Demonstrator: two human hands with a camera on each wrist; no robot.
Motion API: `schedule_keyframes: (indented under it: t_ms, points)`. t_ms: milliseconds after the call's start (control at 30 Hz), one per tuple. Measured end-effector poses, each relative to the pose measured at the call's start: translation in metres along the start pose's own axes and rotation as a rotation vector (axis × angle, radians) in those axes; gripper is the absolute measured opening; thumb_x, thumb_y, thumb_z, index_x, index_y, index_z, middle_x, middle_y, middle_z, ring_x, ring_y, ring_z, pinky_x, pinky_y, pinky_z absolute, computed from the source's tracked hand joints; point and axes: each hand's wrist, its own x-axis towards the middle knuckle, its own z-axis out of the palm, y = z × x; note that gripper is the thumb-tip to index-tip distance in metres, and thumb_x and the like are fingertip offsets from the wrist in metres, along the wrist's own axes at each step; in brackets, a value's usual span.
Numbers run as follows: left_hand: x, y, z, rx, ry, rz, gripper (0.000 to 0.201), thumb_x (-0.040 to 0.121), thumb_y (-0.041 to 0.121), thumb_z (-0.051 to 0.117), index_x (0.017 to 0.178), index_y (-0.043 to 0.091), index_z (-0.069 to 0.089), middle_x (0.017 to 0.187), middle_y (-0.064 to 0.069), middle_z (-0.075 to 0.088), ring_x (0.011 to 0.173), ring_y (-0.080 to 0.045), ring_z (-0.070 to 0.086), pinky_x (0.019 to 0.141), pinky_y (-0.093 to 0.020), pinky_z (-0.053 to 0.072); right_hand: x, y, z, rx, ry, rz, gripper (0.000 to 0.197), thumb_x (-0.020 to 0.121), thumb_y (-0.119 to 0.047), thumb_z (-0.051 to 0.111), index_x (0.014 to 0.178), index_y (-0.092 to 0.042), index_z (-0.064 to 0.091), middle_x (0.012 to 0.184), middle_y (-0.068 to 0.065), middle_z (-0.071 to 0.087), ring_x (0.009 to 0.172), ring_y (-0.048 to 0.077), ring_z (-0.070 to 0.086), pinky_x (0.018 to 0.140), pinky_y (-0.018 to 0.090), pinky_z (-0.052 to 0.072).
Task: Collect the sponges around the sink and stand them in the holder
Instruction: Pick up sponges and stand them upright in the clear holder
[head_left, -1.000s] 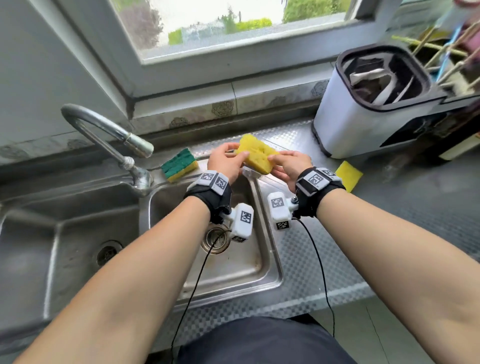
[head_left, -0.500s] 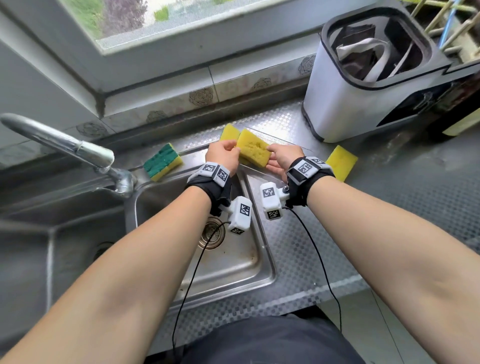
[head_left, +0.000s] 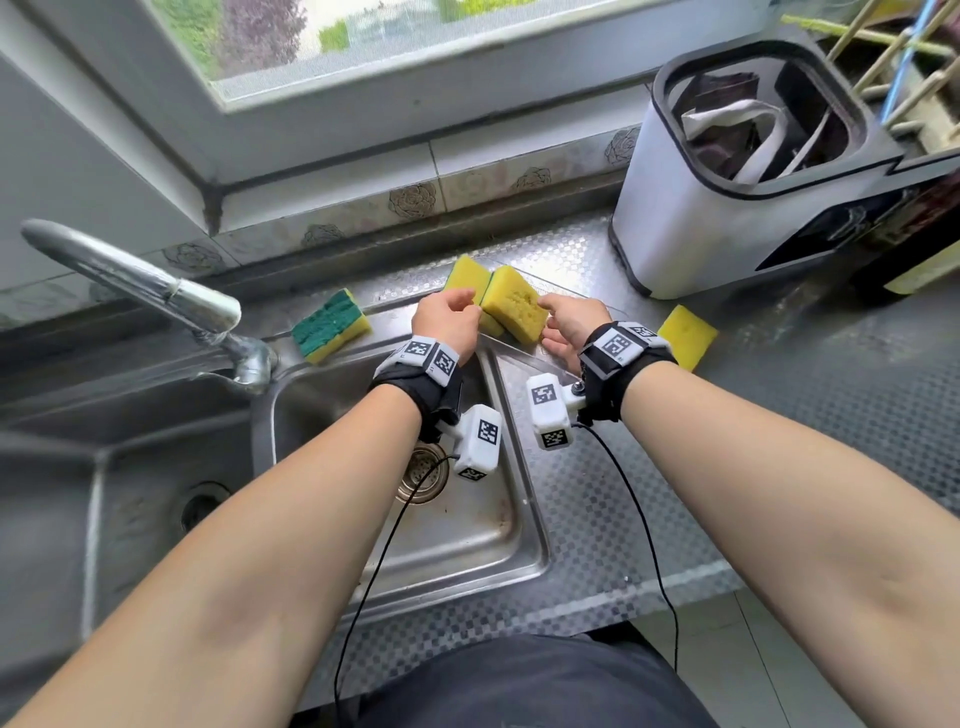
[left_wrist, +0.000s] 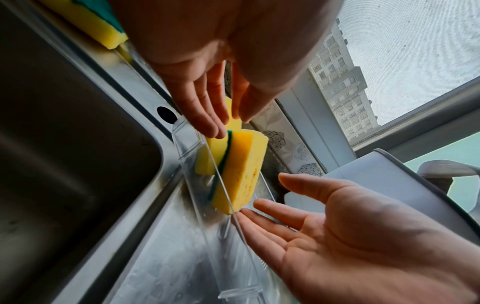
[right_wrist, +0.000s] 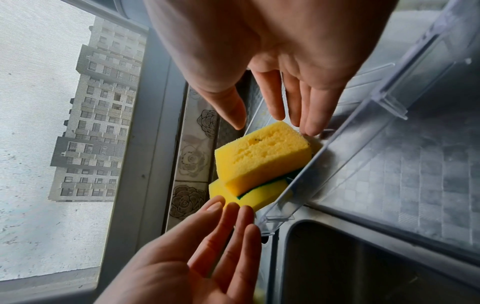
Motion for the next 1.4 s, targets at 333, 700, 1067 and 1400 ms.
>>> schedule_keyframes:
  t_ms: [333,700,1067,1400]
  points:
    - [-0.024,-0.004,-0.019,-0.056,0.006,0.005,0.026,0.078,0.022,0.062,0.102,0.02,0.07,0.096,-0.005,0.072,0.09,-0.024,0.071,0.088,-0.043,0.057,-0.021,-0.004,-0.005,-0.01,0.052,-0.067,0.015,0.083,-0.013,0.062,0.07,-0.009,0.056,0.071,0.007,0.056,0.061,0.018,0.058,0.055,0.026,0.052]
    - [-0.043,-0.035,-0.085,-0.204,0.112,-0.109,0.023,0.089,0.013,0.057,0.109,0.007,0.066,0.087,-0.003,0.063,0.068,-0.009,0.059,0.053,-0.021,0.05,-0.065,-0.004,0.06,-0.004,-0.235,-0.1,0.015,0.093,-0.015,0.05,0.104,-0.005,0.052,0.079,0.012,0.059,0.065,0.021,0.061,0.053,0.023,0.051]
    - [-0.041,-0.073,-0.152,-0.327,0.307,-0.269,0.025,0.087,0.011,0.056,0.109,0.005,0.066,0.073,-0.002,0.061,0.063,-0.013,0.057,0.049,-0.024,0.046,-0.071,0.019,0.133,-0.206,-0.39,-0.017,0.013,0.093,-0.021,0.052,0.088,-0.011,0.057,0.084,0.009,0.064,0.07,0.021,0.065,0.064,0.029,0.054]
    - [-0.016,-0.07,-0.17,-0.324,0.4,-0.281,0.037,0.081,0.019,0.064,0.118,0.013,0.062,0.12,-0.01,0.065,0.11,-0.028,0.062,0.098,-0.047,0.051,-0.05,0.023,0.175,-0.351,-0.367,0.016,0.025,0.091,-0.023,0.054,0.111,-0.009,0.059,0.092,0.008,0.065,0.082,0.023,0.066,0.065,0.031,0.055]
